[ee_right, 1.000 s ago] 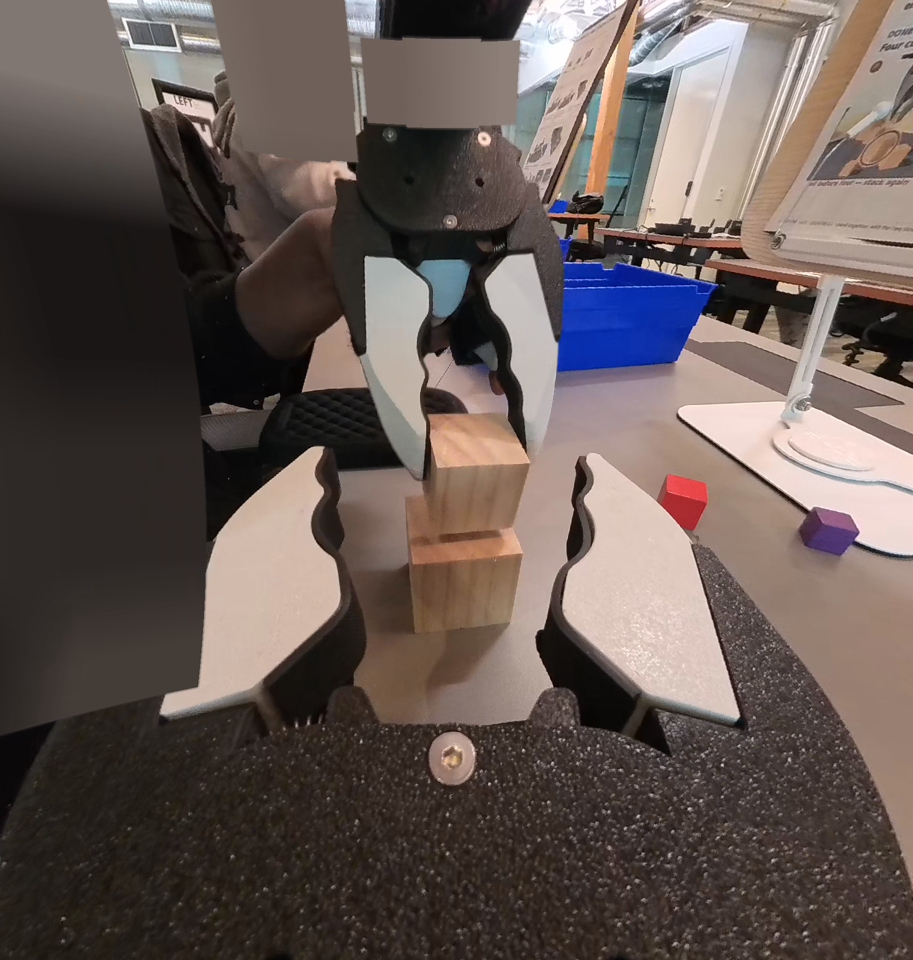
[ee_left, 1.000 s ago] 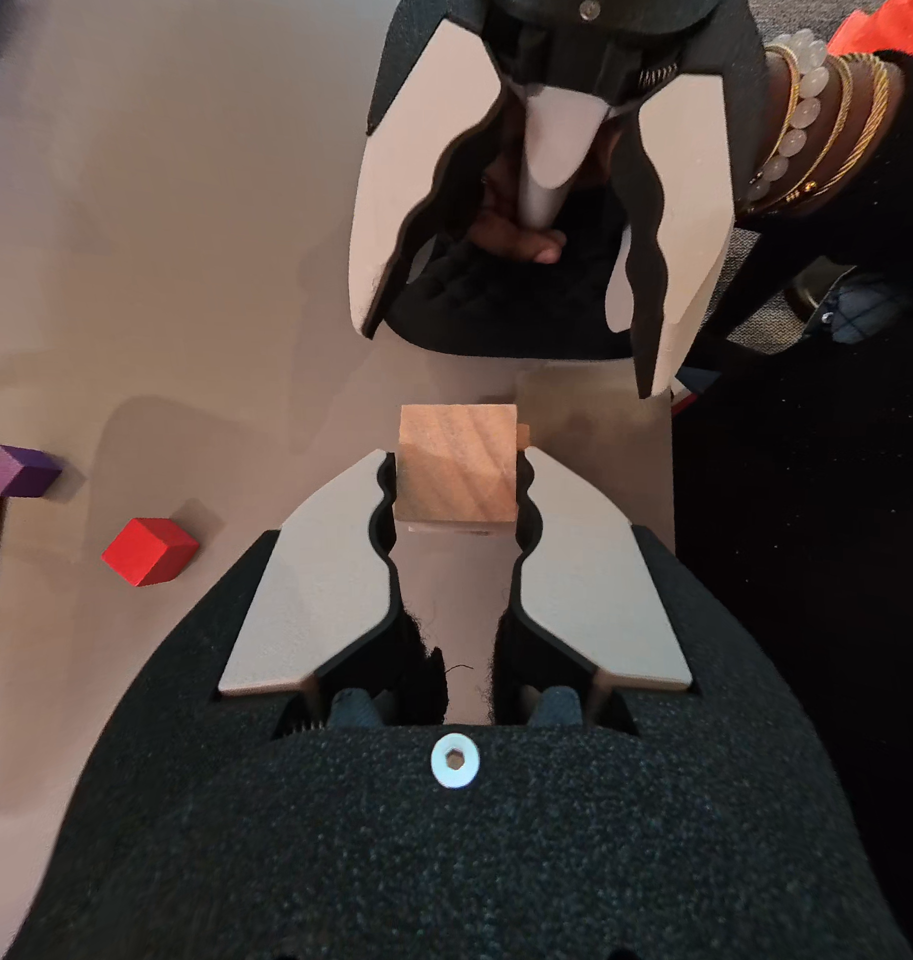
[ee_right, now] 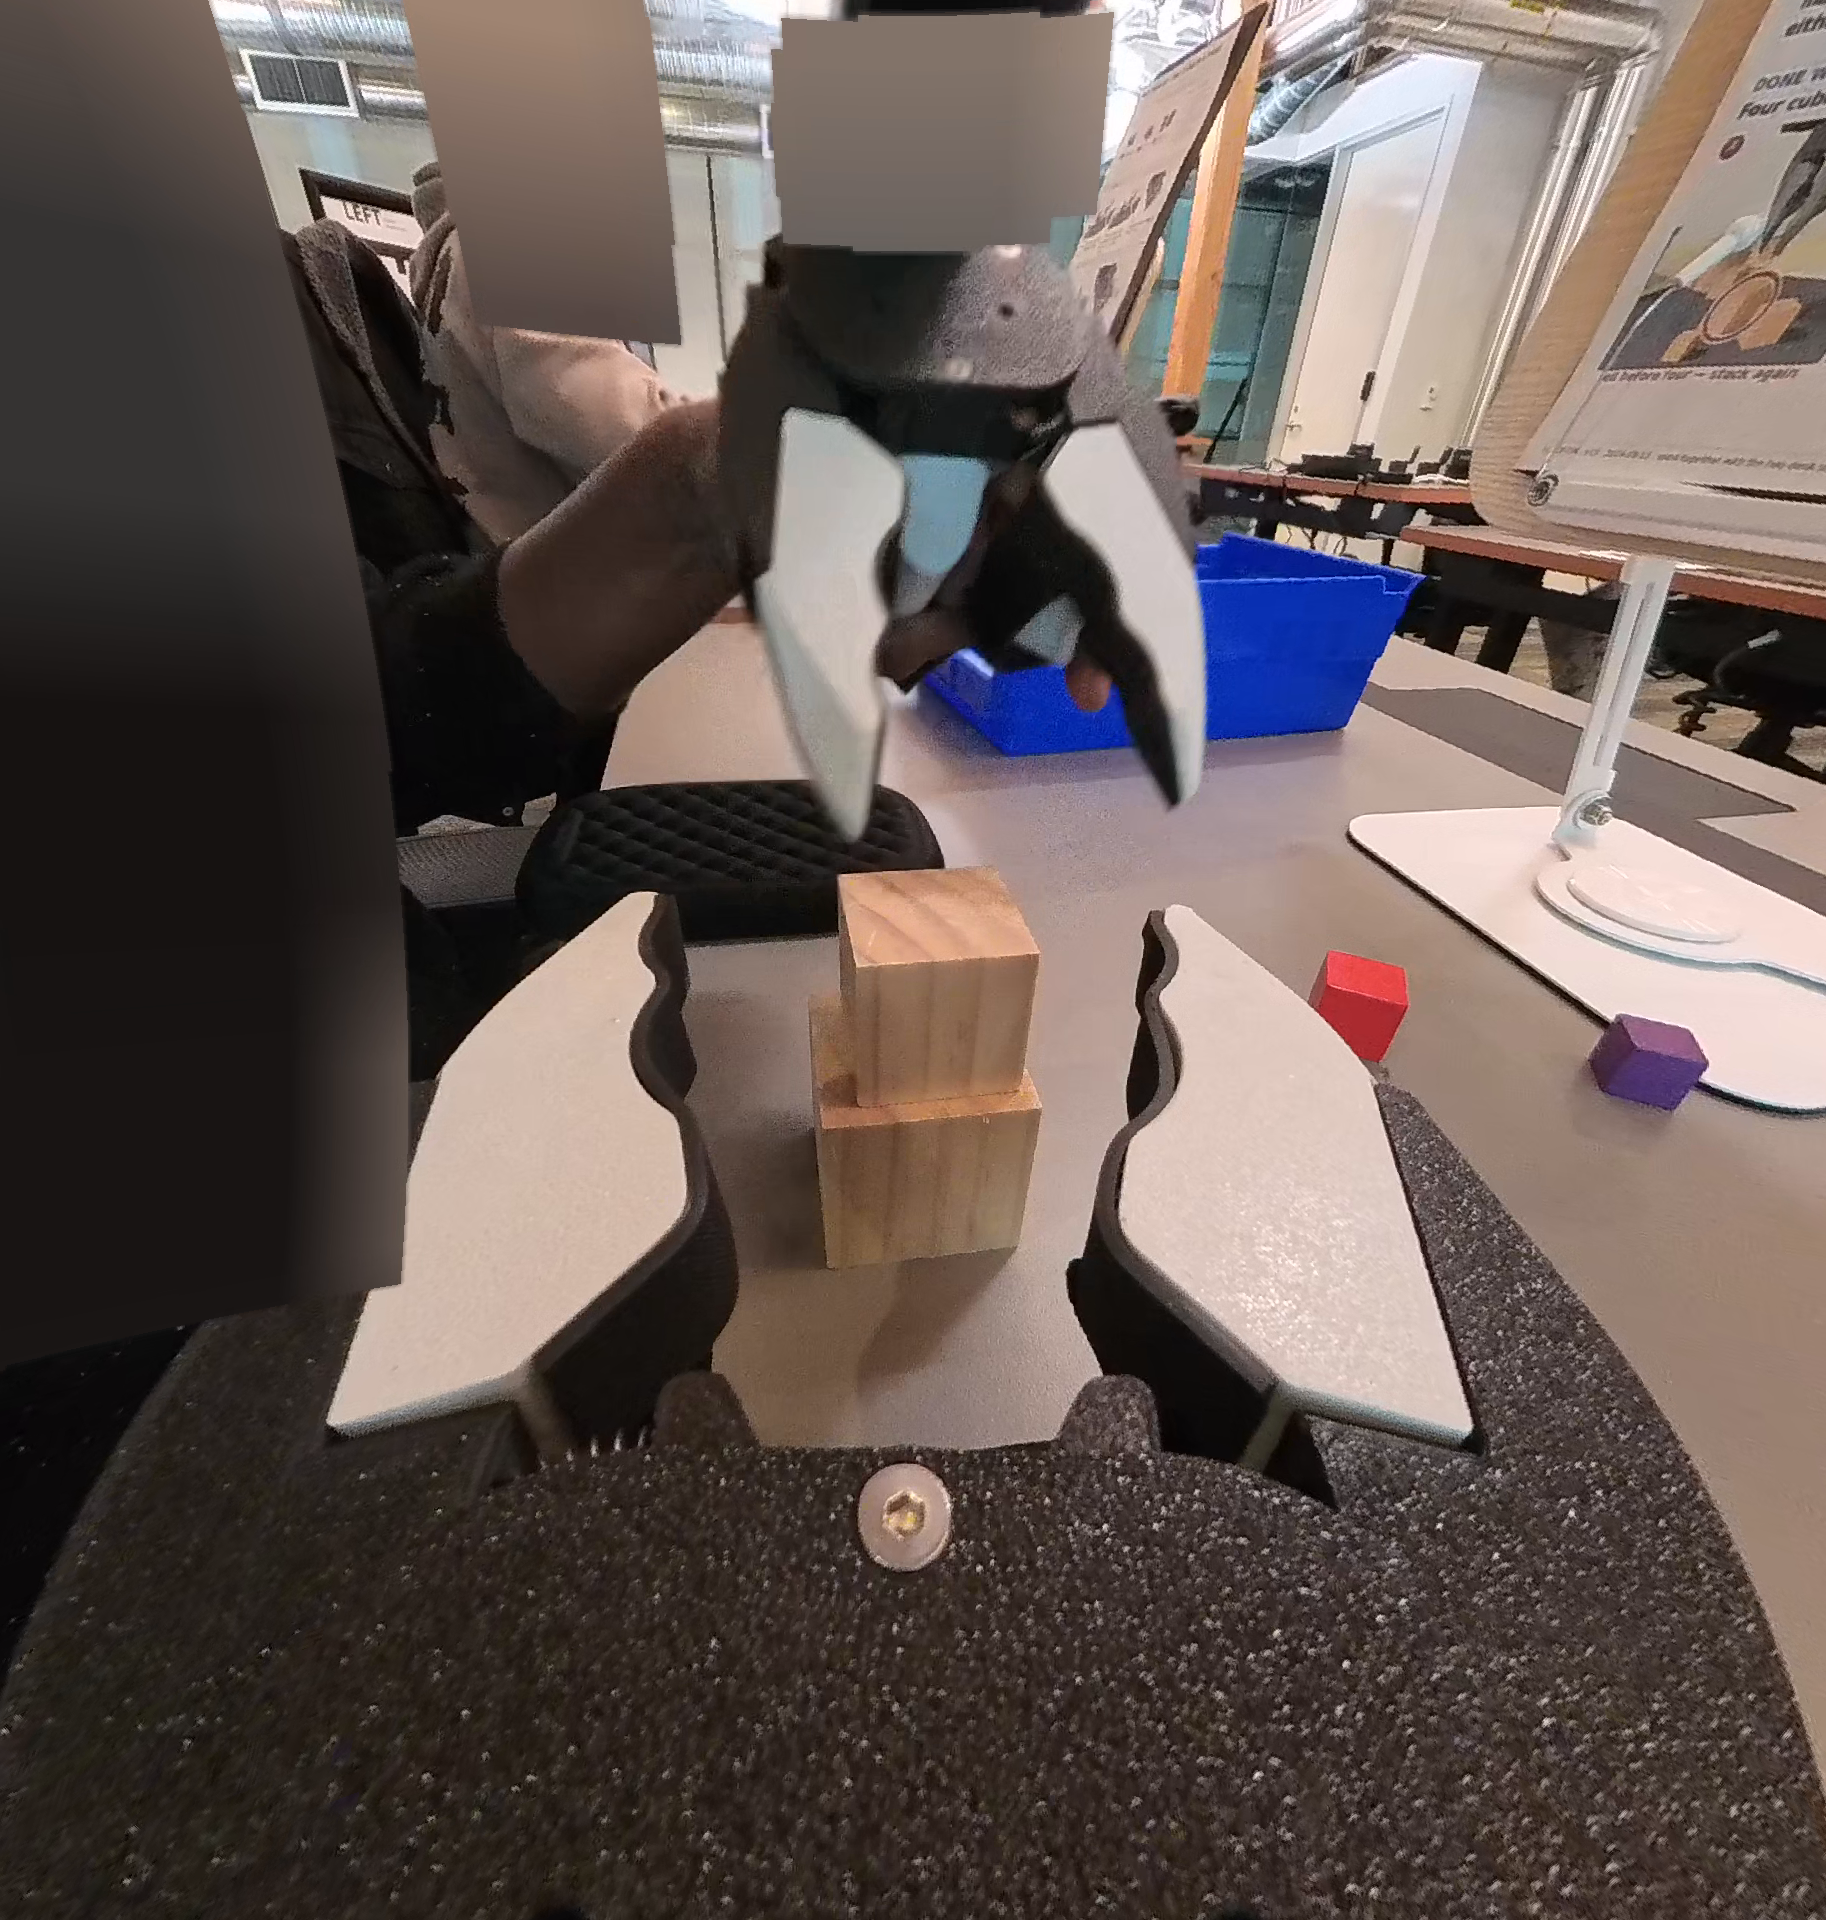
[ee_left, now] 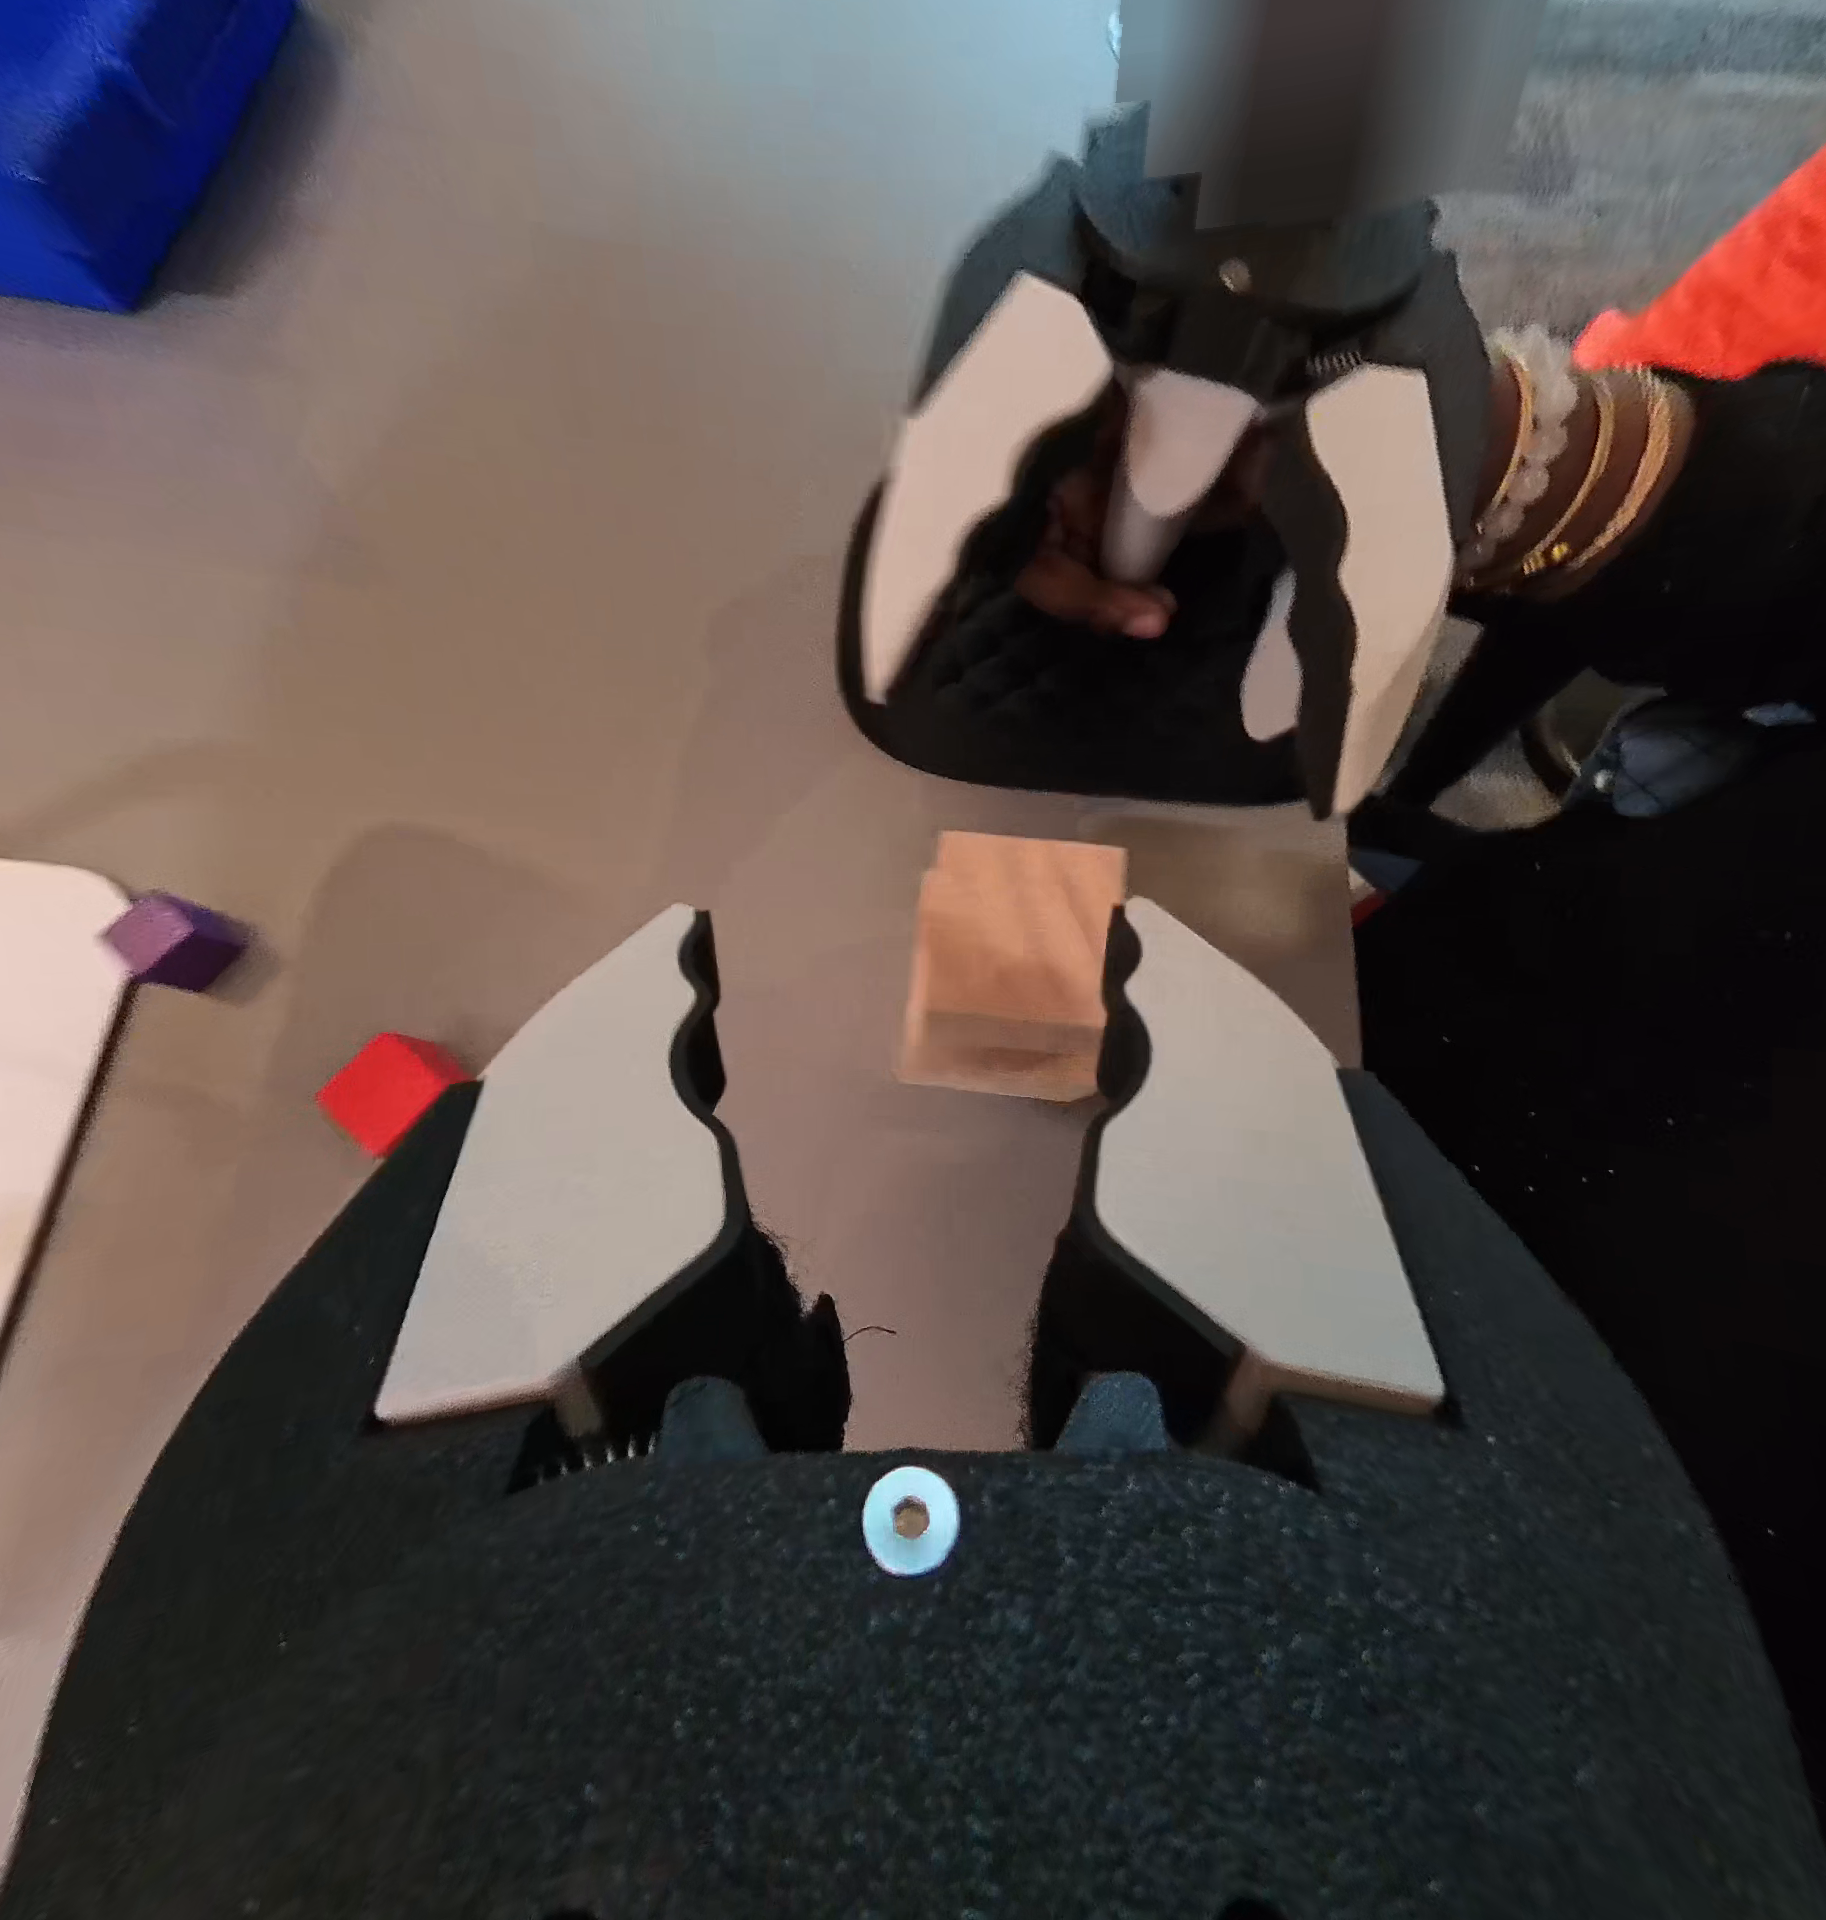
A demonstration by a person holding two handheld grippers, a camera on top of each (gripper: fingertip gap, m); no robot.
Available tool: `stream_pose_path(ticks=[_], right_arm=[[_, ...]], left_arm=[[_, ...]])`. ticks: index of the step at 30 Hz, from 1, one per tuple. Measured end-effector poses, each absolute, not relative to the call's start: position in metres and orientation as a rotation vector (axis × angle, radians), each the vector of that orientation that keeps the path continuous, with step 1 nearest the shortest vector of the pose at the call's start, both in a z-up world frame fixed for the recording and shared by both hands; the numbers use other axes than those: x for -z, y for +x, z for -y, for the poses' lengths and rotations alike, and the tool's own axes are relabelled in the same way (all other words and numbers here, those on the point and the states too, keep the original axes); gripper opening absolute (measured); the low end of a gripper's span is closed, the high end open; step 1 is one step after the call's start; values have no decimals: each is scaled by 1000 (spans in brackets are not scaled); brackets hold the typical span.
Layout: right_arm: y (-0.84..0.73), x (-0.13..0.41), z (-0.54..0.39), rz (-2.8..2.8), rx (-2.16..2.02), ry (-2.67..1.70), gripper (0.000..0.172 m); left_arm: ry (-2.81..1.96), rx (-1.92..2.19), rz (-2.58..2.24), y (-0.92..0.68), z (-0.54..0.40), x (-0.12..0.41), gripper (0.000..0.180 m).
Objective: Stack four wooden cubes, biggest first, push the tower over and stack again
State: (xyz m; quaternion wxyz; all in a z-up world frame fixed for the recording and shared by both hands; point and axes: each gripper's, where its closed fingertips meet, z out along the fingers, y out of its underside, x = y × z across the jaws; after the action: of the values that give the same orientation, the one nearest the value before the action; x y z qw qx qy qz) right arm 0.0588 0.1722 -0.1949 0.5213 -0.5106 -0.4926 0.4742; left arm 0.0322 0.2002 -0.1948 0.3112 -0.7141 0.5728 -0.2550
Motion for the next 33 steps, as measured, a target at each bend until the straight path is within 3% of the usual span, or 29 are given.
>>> stream_pose_path(ticks=[6,9,11,22,28,33], right_arm=[[59,195,-173,1177,-1140,-1227,83],[59,195,-173,1174,-1143,-1229,83],[59,194,-173,1172,-1141,-1226,83],[59,195,-172,1181,-1130,-1217,82],[59,194,-170,1184,-1137,-1202,83],[59,193,-170,1183,-1137,-1202,83]], left_arm=[[-2077,515,-1192,-23,-283,194,68],[-2203,471,-997,-36,-315,216,81],[-2235,486,-908,-36,-326,228,81],[-2370,347,-908,-22,-343,281,58],[-2390,325,-936,-22,-343,291,57],[-2382,361,-977,-20,-340,290,28]])
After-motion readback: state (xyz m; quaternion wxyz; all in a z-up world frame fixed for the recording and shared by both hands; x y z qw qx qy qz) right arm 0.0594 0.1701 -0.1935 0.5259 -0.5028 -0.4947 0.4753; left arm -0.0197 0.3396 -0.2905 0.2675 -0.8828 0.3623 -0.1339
